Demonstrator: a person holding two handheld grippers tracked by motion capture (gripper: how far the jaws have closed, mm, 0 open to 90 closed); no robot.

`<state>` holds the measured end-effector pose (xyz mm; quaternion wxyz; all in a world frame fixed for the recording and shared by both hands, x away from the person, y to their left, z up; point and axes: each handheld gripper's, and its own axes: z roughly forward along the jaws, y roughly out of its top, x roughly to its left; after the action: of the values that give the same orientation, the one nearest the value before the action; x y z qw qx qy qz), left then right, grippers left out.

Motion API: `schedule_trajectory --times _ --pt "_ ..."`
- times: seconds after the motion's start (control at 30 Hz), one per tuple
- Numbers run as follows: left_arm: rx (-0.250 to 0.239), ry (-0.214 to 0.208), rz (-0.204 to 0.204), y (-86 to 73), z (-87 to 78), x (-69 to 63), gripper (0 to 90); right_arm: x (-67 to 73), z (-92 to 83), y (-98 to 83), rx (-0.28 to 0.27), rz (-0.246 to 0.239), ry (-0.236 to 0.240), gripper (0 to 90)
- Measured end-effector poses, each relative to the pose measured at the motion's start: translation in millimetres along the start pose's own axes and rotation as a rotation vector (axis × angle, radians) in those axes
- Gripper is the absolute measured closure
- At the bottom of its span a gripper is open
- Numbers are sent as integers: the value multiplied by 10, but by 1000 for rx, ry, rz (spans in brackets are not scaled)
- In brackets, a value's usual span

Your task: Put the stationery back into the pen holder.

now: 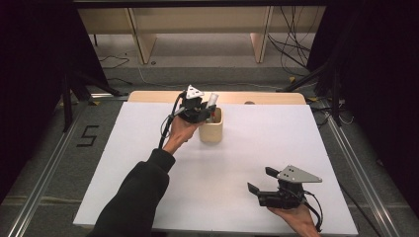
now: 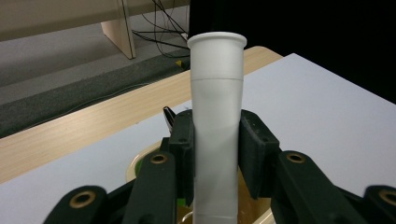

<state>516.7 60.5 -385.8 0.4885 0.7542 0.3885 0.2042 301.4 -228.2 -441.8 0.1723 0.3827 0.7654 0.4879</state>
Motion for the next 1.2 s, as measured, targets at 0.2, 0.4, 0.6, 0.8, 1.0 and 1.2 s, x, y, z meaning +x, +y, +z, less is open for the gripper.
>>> schedule_trajectory --times 0.2,0.4,0.6,0.8,1.0,1.2 --pt "6 3 -8 -12 53 -9 690 -3 1 0 -1 2 2 171" --pt "18 9 -18 -31 93 -9 689 0 -1 2 -3 3 3 174" --pt "39 18 -23 -53 122 30 688 1 -4 3 -4 0 5 175" --pt "52 14 -25 -64 144 7 687 0 -7 6 -5 1 5 175" --pt "72 17 -18 -78 167 -7 682 6 -10 10 -9 -1 8 176" --pt "71 -4 -14 -44 88 -39 458 -2 -16 11 -10 3 5 176"
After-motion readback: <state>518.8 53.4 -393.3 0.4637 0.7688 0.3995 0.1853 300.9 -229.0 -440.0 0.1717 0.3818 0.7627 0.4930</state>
